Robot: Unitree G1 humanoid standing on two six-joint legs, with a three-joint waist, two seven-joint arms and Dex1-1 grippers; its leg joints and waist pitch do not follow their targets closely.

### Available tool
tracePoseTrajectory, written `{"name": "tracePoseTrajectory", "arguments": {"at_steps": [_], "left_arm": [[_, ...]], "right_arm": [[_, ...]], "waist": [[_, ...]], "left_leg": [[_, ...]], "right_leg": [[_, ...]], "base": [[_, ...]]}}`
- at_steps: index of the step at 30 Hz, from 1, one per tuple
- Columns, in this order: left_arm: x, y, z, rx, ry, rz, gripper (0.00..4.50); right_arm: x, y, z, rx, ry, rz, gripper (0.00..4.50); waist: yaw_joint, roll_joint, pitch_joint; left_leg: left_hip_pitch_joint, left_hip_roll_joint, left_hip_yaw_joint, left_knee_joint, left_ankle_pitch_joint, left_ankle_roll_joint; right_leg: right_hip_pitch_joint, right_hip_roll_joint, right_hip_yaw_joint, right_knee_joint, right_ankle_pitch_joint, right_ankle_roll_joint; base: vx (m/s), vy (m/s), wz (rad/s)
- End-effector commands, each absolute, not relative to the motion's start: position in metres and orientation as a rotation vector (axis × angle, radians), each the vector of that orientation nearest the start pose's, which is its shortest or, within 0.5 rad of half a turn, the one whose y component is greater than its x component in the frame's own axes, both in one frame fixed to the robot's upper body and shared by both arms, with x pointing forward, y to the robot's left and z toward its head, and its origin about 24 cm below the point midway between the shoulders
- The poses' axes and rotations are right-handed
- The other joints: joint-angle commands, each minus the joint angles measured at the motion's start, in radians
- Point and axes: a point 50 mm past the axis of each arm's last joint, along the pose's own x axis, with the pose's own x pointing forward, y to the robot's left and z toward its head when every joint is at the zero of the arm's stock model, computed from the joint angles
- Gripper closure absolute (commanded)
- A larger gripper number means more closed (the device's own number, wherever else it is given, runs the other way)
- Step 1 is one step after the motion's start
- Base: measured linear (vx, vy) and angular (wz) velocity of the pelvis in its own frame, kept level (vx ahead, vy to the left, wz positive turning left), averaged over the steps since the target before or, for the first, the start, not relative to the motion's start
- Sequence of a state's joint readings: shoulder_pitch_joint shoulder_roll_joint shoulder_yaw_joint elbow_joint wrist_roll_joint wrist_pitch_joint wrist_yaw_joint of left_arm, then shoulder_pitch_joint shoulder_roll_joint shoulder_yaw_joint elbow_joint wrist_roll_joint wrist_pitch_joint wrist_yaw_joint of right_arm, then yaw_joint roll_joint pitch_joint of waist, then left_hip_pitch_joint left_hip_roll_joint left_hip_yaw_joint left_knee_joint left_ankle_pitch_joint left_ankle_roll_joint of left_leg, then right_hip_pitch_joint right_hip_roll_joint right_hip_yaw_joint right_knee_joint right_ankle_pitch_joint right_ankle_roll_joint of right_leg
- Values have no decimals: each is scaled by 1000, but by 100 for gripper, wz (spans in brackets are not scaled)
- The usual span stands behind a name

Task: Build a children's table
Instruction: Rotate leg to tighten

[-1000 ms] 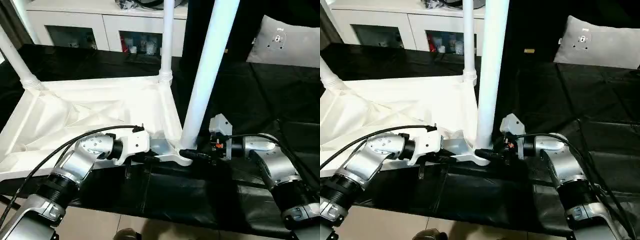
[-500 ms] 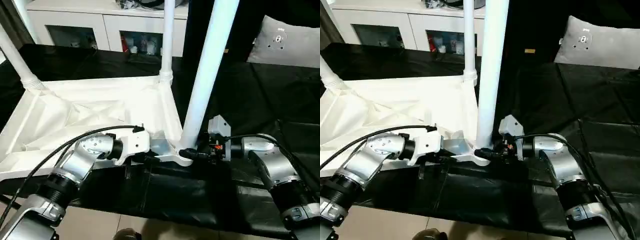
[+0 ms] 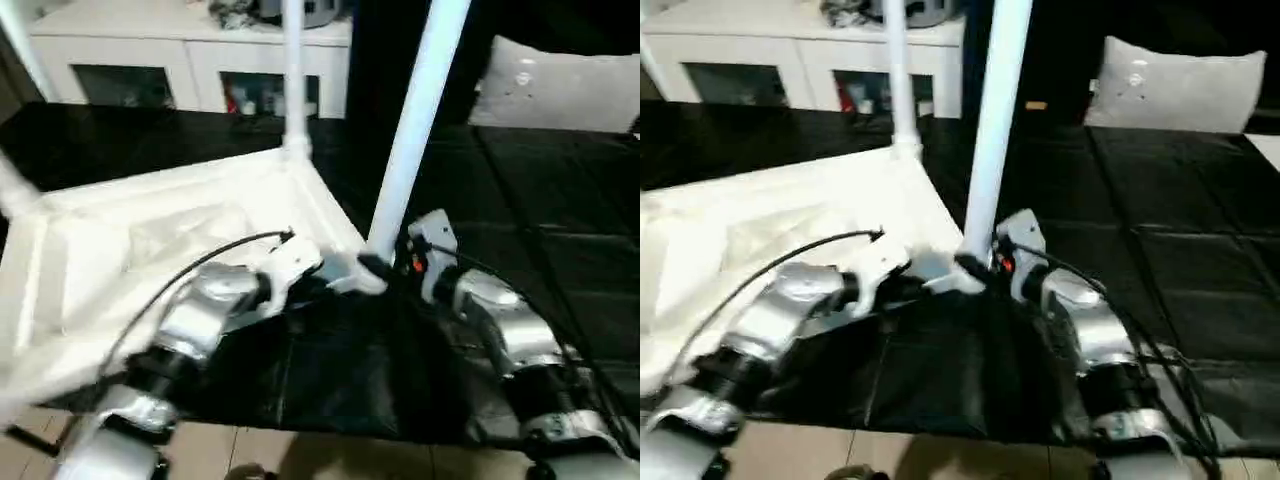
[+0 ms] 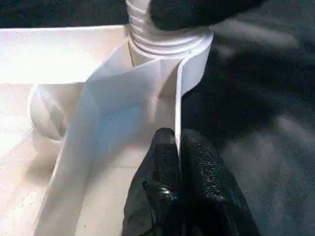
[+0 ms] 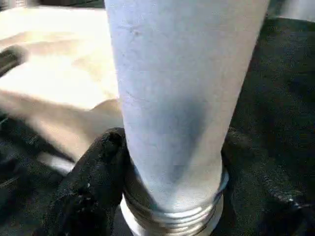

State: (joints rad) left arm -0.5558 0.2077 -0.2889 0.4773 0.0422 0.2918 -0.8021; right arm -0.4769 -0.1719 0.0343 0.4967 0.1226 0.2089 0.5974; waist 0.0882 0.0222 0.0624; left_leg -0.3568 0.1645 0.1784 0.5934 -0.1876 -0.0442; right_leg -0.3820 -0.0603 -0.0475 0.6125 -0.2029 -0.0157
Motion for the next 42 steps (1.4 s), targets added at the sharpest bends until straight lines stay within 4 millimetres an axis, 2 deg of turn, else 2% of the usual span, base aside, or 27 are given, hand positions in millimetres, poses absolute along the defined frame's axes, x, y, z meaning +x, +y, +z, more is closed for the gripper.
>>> {"name": "tracePoseTrajectory", "arguments": {"at_steps": [1, 6, 7, 8, 10, 13, 15, 16, 17, 21, 22, 23, 26, 28, 32, 35, 39, 42], "left_arm": [[327, 52, 65, 252, 274, -969, 450], [328, 42, 63, 294, 290, -928, 450], [328, 41, 63, 313, 288, -930, 450], [328, 41, 64, 320, 287, -930, 450], [327, 41, 62, 350, 293, -939, 450], [327, 42, 61, 361, 301, -941, 450], [327, 47, 58, 387, 310, -939, 450], [327, 47, 58, 387, 310, -939, 450], [327, 55, 56, 416, 315, -949, 450], [326, 64, 54, 436, 320, -979, 450], [325, 71, 52, 454, 326, -1014, 450], [325, 71, 52, 454, 326, -1014, 450], [321, 83, 49, 497, 339, -1084, 450], [321, 85, 48, 506, 340, -1104, 450], [316, 97, 49, 564, 346, -1221, 450], [313, 104, 49, 596, 361, -1289, 450], [309, 110, 50, 616, 370, -1361, 450], [304, 115, 50, 641, 382, -1434, 450]], "right_arm": [[322, -99, 23, 81, 391, 638, 188], [323, -94, 22, 52, 378, 603, 188], [324, -95, 23, 68, 363, 600, 133], [324, -95, 23, 74, 358, 598, 119], [324, -99, 26, 67, 330, 591, 113], [325, -102, 27, 49, 312, 586, 70], [324, -111, 31, 31, 269, 596, 64], [324, -111, 31, 31, 269, 596, 38], [322, -121, 38, 24, 217, 647, 38], [318, -133, 44, -45, 176, 736, 8], [317, -144, 47, -91, 176, 778, 8], [317, -144, 47, -91, 176, 778, 8], [318, -163, 53, -161, 170, 815, 8], [318, -166, 55, -167, 168, 833, 8], [311, -178, 64, -186, 181, 987, 8], [310, -179, 69, -246, 169, 1040, 8], [307, -179, 70, -293, 172, 1100, 8], [306, -179, 70, -301, 184, 1139, 8]], "waist": [[0, -12, -54], [3, -9, -60], [2, -7, -60], [4, -5, -61], [3, -4, -60], [3, -4, -58], [2, -3, -56], [4, -4, -56], [5, -5, -56], [6, -7, -59], [8, -8, -59], [5, -10, -61], [8, -7, -67], [8, -6, -68], [13, -2, -70], [18, 0, -71], [27, 0, -70], [33, 0, -72]], "left_leg": [[9, 61, -33, -84, -275, -6], [5, 61, -29, -80, -224, 15], [3, 61, -29, -80, -219, 21], [4, 61, -29, -79, -215, 26], [2, 62, -29, -80, -214, 32], [4, 63, -29, -82, -226, 29], [5, 65, -30, -84, -247, 26], [6, 65, -29, -84, -254, 25], [5, 65, -31, -85, -253, 27], [-3, 65, -28, -80, -212, 52], [-4, 63, -29, -78, -191, 61], [-9, 62, -28, -75, -168, 71], [-10, 63, -25, -67, -127, 91], [-11, 63, -24, -64, -111, 103], [-11, 69, -24, -62, -119, 118], [-10, 74, -23, -60, -117, 117], [-8, 75, -22, -62, -136, 101], [-7, 78, -22, -63, -132, 93]], "right_leg": [[26, -97, 49, -100, -413, -159], [30, -95, 52, -92, -292, -177], [31, -94, 52, -91, -271, -181], [32, -96, 52, -89, -258, -185], [32, -95, 51, -89, -248, -189], [31, -94, 50, -92, -260, -190], [30, -95, 50, -94, -283, -187], [29, -95, 51, -96, -291, -182], [32, -96, 51, -96, -289, -180], [35, -95, 51, -89, -214, -191], [38, -95, 49, -88, -198, -198], [41, -95, 48, -84, -175, -204], [40, -94, 46, -77, -120, -221], [38, -92, 44, -73, -77, -238], [39, -90, 39, -66, -36, -264], [36, -92, 38, -61, -17, -274], [35, -96, 37, -65, -61, -270], [34, -94, 36, -61, -53, -272]], "base": [[0, 0, 0], [0, 0, 0], [0, 0, 0], [0, 0, 0], [0, 0, 0], [0, 0, 0], [0, 0, 0], [0, 0, 0], [0, 0, 0], [0, 0, 0], [0, 0, 0], [0, 0, 0], [0, 0, 0], [0, 0, 0], [0, 0, 0], [0, 0, 0], [0, 0, 0], [0, 0, 0]]}}
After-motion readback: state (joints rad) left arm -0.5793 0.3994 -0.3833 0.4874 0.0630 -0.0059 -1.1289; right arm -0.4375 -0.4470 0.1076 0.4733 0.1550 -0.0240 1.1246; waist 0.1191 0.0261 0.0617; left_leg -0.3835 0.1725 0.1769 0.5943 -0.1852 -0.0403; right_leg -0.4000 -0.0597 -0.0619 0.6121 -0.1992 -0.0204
